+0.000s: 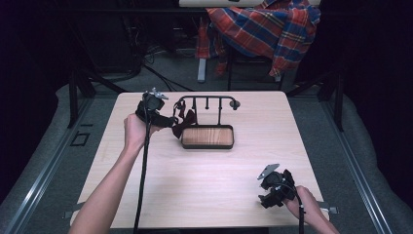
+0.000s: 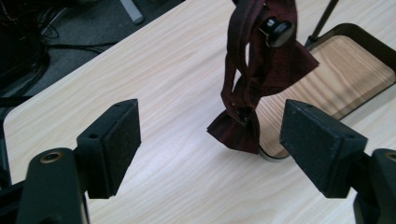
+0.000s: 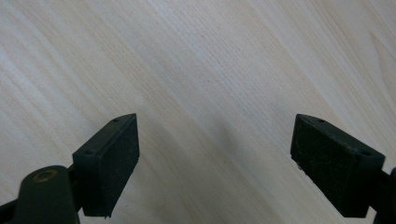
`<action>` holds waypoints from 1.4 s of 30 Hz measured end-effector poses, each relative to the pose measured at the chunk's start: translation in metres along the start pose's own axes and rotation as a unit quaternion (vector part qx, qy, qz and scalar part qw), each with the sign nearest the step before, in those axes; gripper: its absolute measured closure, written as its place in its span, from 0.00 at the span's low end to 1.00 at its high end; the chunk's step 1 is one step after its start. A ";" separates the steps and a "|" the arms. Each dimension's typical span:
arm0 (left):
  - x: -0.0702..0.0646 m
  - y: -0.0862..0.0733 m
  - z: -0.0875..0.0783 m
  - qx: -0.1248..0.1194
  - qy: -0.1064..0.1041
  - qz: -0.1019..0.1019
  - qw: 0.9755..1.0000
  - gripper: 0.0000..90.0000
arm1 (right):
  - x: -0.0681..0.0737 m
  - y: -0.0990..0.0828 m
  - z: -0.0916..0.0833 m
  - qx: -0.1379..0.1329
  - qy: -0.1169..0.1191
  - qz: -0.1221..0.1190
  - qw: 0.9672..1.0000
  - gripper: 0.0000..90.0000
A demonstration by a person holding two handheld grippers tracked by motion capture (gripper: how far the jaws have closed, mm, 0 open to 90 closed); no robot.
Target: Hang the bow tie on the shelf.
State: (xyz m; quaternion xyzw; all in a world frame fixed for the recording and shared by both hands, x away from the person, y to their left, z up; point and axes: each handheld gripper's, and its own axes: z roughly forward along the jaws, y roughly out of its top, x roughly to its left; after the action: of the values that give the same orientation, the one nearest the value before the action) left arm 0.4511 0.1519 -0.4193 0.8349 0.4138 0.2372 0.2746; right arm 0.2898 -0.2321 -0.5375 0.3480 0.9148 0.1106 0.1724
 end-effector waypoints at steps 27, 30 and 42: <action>-0.035 -0.057 -0.046 0.038 -0.048 0.044 0.997 0.03 | 0.001 0.001 0.001 0.001 0.002 -0.001 1.000 0.17; -0.039 -0.065 -0.047 0.048 -0.053 0.053 0.996 0.02 | 0.001 0.001 0.002 0.001 0.002 -0.002 1.000 0.17; -0.049 -0.093 -0.047 0.062 -0.067 0.056 0.994 0.00 | 0.001 0.001 0.002 0.001 0.006 -0.001 1.000 0.17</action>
State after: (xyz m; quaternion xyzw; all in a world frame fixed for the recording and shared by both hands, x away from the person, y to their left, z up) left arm 0.3434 0.1707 -0.4540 0.8863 0.3610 0.1693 0.2357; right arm 0.2901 -0.2305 -0.5396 0.3463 0.9164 0.1112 0.1671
